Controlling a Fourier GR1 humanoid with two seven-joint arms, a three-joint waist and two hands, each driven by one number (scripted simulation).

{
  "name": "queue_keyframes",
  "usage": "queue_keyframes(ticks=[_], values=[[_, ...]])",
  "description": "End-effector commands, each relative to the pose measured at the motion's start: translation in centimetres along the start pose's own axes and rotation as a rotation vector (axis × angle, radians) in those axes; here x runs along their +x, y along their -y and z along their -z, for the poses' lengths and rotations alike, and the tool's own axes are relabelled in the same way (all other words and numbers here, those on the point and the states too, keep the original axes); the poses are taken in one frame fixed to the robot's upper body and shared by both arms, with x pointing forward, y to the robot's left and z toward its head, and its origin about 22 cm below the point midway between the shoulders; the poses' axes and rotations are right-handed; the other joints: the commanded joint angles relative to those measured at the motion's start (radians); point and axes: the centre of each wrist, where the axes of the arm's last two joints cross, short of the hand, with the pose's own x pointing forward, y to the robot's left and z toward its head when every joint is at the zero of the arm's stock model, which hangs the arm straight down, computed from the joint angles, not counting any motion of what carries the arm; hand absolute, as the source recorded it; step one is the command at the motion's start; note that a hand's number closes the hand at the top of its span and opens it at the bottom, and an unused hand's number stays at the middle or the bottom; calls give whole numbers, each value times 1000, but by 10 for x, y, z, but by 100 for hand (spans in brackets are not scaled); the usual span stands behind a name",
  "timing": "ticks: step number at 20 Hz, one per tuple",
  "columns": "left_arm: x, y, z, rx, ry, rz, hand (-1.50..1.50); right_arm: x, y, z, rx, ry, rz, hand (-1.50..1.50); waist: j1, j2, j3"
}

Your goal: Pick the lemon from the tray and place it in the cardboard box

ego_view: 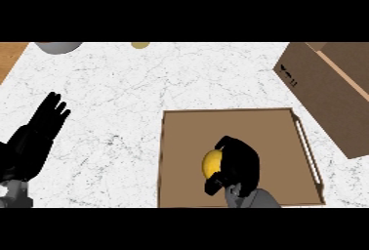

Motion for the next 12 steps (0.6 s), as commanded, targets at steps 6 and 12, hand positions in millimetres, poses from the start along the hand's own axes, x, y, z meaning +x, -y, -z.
queue_keyframes(ticks=[6, 12], values=[[-1, 4, 1, -26, -4, 8, 0, -20, 82, 96, 55, 183, -153, 150, 24, 12, 2], [5, -4, 18, -17, 2, 17, 0, -9, 98, 153, 39, 262, -234, 150, 23, 12, 1]])
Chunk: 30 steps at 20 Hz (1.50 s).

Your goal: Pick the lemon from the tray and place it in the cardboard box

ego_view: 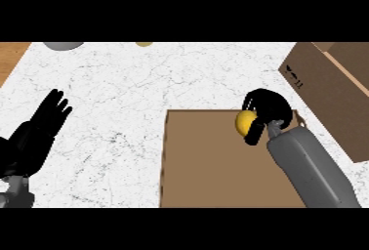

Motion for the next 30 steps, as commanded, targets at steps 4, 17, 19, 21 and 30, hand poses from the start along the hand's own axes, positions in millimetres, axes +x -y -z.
queue_keyframes(ticks=[4, 17, 19, 21, 30], values=[[-9, -10, 3, 6, -6, -7, 0, 23, 31, 37, -124, 30, -80, 150, -3, -4, -1], [-12, -19, -2, 54, -6, -8, 0, 56, 141, -54, -582, 131, 0, 150, -42, -16, -2], [-3, 9, -15, 29, -13, -20, 0, 50, 161, -64, -665, 87, 50, 150, -32, -19, -1], [4, -16, -3, 49, -2, -13, 0, 40, 163, -65, -700, 11, 28, 150, -35, -14, -1], [3, 4, 4, 12, -1, -21, 0, -15, 212, -62, -790, -125, 104, 150, -27, -9, -1]])
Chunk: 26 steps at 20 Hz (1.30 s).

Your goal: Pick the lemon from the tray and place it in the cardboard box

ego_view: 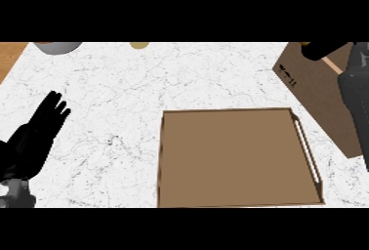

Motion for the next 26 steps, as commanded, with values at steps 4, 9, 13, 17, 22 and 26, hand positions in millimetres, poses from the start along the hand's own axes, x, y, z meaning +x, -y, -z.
queue_keyframes(ticks=[4, 9, 13, 17, 22, 26], values=[[0, -4, 5, 10, 8, 1, 0, -38, -4, 17, 0, -33, -75, 150, 2, 2, 0], [-4, 1, 1, -9, 11, 14, 0, -90, -8, 60, -17, -31, -53, 150, 12, 6, 1], [-8, -4, -7, -25, 10, 8, 0, -99, -32, 71, -6, -25, -36, 150, 20, 7, 1], [-12, -7, -11, -9, 5, 12, 0, -140, -62, 70, 19, -22, -41, 150, 18, 7, 1], [8, 9, -5, -1, 10, 1, 0, -170, -91, 70, 119, -76, 26, 150, 20, 9, 2], [-5, 8, -10, -24, 11, 12, 0, -167, -110, 71, 240, -224, 0, 150, 26, 9, 1]])
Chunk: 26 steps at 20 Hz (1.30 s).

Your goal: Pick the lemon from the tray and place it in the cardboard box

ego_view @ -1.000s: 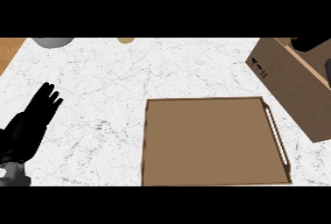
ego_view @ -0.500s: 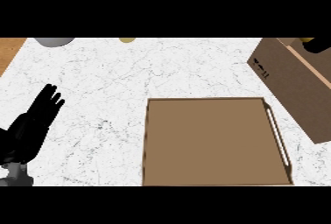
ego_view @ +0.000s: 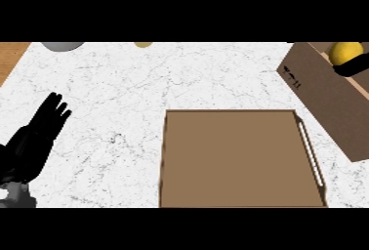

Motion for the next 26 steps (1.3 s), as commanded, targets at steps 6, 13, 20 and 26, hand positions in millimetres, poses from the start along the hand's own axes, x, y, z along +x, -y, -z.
queue_keyframes(ticks=[6, 13, 20, 26], values=[[-14, -5, 5, 6, 9, 0, 0, -43, -44, -4, 152, -29, 80, -150, -7, 4, 4], [-9, -3, 2, -10, -1, -11, 0, -36, -42, -8, -131, -22, 468, -150, -20, 0, 6], [-9, -8, 0, 26, -11, -17, 0, -83, 12, -1, -239, -67, 746, -150, -27, -3, 4], [6, -8, -2, 9, 6, 6, 0, -148, 29, -17, -271, -124, 790, -150, -26, -4, 4]])
